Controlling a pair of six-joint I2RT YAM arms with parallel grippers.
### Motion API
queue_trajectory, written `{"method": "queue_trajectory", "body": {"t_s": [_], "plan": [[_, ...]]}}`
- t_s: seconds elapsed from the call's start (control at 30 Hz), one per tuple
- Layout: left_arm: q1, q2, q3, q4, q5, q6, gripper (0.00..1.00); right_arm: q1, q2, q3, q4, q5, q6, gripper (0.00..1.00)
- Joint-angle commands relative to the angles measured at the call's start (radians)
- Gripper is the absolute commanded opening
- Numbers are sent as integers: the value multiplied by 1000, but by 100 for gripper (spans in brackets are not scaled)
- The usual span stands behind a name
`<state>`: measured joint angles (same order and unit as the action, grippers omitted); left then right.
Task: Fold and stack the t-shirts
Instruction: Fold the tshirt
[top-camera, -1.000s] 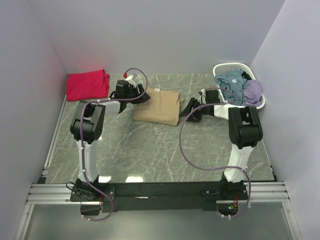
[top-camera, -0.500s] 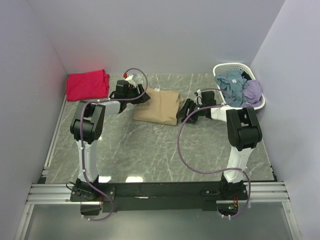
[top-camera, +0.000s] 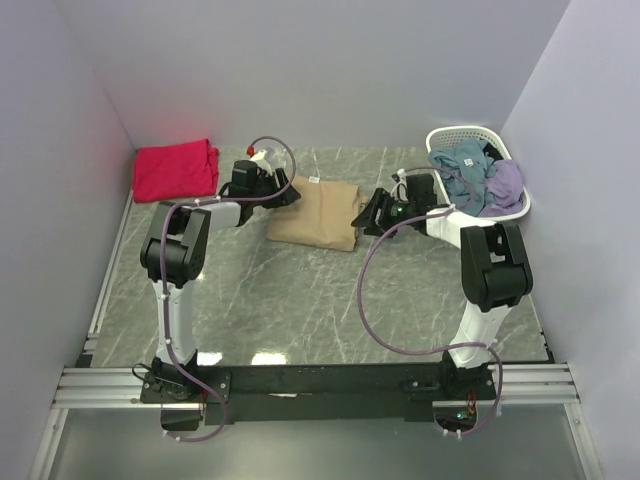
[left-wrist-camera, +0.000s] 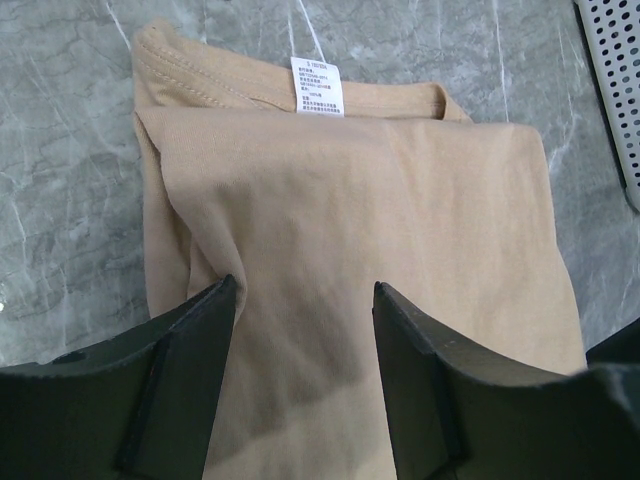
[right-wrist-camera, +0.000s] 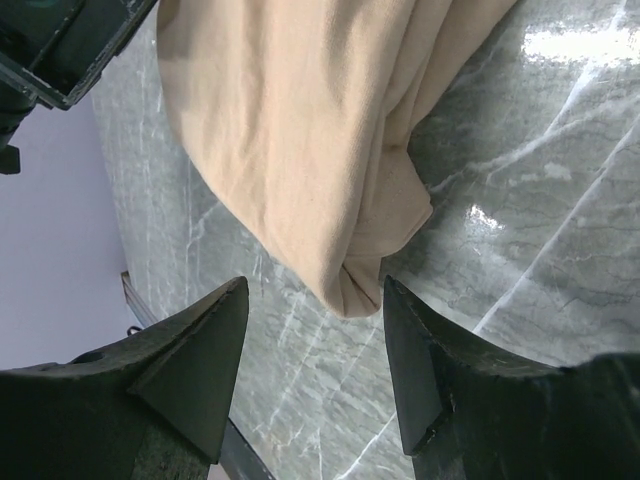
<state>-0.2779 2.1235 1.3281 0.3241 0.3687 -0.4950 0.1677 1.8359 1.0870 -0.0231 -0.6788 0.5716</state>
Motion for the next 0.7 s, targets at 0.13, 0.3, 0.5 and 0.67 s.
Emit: {"method": "queue_trajectory", "body": {"t_s": [0.13, 0.3, 0.5, 0.67], "plan": [[2, -51, 2, 13, 10, -7, 62, 18, 57, 51, 22, -2, -3, 63], [2, -51, 5, 10, 10, -7, 62, 26, 86, 79, 20, -5, 1, 63], [2, -48, 10, 7, 10, -4, 62, 47, 137, 112, 48, -13, 7, 61], [2, -46, 8, 3, 9, -1, 62, 72, 154, 142, 45, -27, 10, 51]]}}
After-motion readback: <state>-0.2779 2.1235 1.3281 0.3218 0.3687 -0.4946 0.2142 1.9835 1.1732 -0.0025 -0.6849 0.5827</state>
